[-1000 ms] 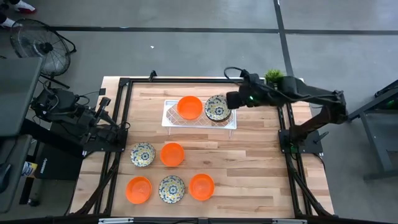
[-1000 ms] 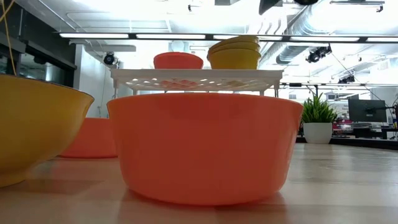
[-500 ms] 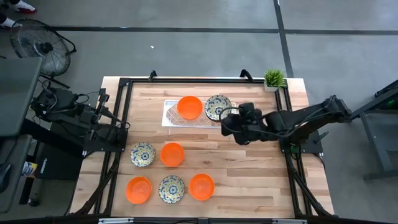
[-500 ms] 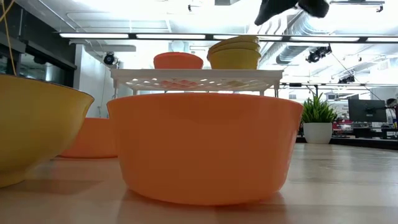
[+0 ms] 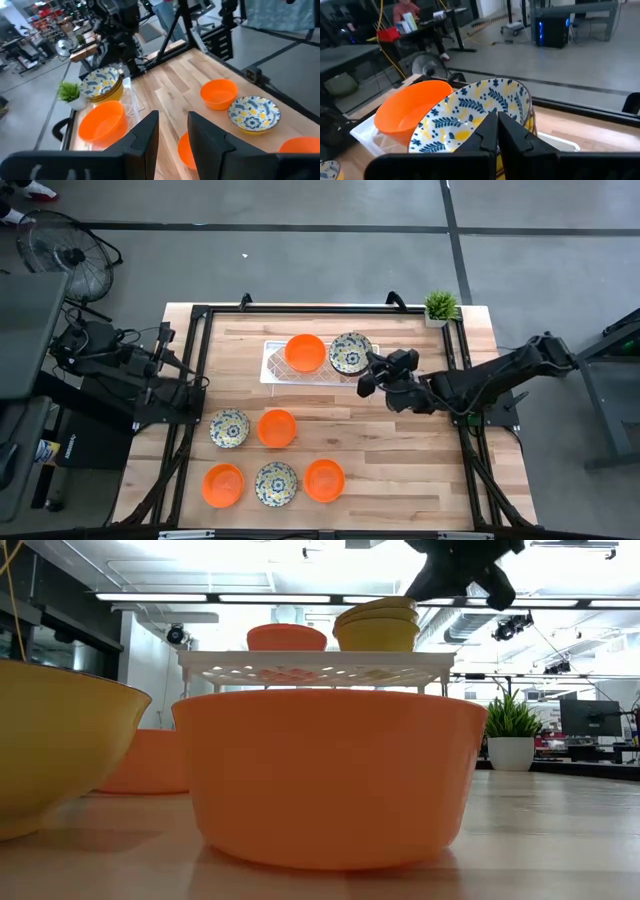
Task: Pick & Place Mini bowls
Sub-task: Stack the yellow patterned bowl on top of the other yellow patterned bowls on the shelf, then stack the orange bowl on top of the other orange bowls on the shelf
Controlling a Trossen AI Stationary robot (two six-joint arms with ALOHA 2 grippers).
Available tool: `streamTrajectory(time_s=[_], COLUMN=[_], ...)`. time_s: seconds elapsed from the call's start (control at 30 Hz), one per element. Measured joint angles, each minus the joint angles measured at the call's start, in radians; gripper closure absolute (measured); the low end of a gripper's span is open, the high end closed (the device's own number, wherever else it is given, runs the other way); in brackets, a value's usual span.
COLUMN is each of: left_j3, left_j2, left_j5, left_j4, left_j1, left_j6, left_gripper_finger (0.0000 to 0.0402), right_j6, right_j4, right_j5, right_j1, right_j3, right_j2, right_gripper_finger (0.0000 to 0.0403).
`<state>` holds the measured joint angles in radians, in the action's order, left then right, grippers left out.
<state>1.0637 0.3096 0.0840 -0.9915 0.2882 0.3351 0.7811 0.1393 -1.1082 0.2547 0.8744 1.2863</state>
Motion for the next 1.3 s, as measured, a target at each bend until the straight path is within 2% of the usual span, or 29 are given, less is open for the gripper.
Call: streamTrajectory(time_s=[0.27,0.47,0.67,0.9,1.1,1.3], left_j3=[0.000,0.000,0.000,0.000,0.000,0.000], left_j2=[0.000,0.000,0.000,0.000,0.000,0.000], left_j5=[0.028,0.054,0.058,0.058,0.058,0.059], left_j4=[0.002,0.002,0.002,0.002,0.002,0.002], left_j1=[0.000,0.000,0.000,0.000,0.000,0.000], left_j6=[0.000,0.000,0.000,-0.003,-0.003,-0.003], left_gripper_finger=[0.0302,0.0302,0.0302,0.0302,0.0302,0.0302], right_j6=[-0.155,-0.212,-0.350,-0.355,-0.282,-0.215], right_j4=[-0.290,-0.337,-0.469,-0.475,-0.460,-0.202], right_j5=[0.026,0.106,0.153,0.183,0.172,0.085], right_j1=[-0.053,-0.123,-0.158,-0.139,-0.054,0.039], right_j3=[-0.130,-0.143,-0.142,-0.142,-0.132,0.045], right_j2=[-0.001,-0.001,-0.013,-0.115,-0.179,-0.171], right_gripper_finger=[0.0402,0.0402,0.0402,0.0402,0.0403,0.0403])
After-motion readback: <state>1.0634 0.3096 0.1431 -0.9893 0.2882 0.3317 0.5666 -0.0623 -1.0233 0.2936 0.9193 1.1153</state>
